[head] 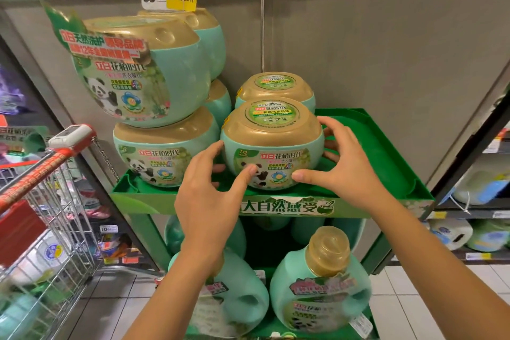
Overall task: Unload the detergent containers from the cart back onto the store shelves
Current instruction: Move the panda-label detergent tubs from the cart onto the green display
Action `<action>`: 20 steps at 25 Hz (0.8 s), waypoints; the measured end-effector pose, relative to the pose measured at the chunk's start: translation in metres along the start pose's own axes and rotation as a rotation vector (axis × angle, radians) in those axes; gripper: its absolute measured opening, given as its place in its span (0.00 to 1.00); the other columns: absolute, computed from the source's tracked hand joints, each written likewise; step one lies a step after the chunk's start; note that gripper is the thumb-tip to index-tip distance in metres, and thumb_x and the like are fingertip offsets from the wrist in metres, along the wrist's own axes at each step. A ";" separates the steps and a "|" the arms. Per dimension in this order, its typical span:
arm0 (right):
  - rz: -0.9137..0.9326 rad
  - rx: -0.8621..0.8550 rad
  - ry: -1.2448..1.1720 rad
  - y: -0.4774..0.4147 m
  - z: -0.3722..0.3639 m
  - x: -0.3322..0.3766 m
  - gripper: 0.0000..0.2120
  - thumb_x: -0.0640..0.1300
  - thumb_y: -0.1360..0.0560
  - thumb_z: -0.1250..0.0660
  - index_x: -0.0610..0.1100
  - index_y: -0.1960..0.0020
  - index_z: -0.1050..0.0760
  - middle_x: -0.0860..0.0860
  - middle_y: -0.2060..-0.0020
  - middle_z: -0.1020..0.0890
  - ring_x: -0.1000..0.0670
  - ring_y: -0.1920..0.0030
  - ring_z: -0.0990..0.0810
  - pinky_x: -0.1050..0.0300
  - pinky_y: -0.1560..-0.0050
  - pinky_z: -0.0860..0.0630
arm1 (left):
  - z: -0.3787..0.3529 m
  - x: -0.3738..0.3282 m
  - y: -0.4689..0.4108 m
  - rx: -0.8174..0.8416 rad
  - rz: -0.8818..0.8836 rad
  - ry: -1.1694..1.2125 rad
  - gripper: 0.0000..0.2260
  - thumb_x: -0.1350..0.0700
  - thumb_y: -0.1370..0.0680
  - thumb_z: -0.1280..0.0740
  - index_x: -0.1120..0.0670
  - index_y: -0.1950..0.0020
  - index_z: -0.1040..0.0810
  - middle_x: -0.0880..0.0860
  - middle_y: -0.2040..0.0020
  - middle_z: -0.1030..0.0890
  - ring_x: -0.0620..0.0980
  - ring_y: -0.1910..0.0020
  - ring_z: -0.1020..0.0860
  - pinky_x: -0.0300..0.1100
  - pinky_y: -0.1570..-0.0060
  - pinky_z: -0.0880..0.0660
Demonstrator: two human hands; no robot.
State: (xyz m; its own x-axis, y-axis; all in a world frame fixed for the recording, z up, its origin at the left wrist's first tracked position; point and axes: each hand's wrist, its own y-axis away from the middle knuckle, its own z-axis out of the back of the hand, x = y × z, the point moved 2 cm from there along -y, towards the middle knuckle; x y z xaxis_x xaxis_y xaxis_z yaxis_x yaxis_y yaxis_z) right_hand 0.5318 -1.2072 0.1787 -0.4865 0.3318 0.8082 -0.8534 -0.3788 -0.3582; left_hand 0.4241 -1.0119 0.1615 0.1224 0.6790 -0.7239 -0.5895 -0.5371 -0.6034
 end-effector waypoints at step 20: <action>0.031 -0.200 -0.450 0.119 -0.046 0.038 0.07 0.43 0.26 0.31 0.49 0.48 0.21 0.46 0.58 0.17 0.52 0.58 0.19 0.63 0.56 0.22 | 0.082 0.025 0.063 0.203 0.237 0.368 0.10 0.63 0.23 0.31 0.47 0.50 0.18 0.47 0.54 0.15 0.43 0.54 0.18 0.32 0.54 0.23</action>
State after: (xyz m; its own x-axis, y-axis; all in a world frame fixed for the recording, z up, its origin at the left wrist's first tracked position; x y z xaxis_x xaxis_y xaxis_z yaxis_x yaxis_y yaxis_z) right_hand 0.4030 -1.2000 0.1451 -0.4212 -0.0999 0.9015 -0.8803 -0.1944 -0.4328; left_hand 0.3246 -0.9879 0.1325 0.2183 0.3079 -0.9260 -0.7751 -0.5219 -0.3563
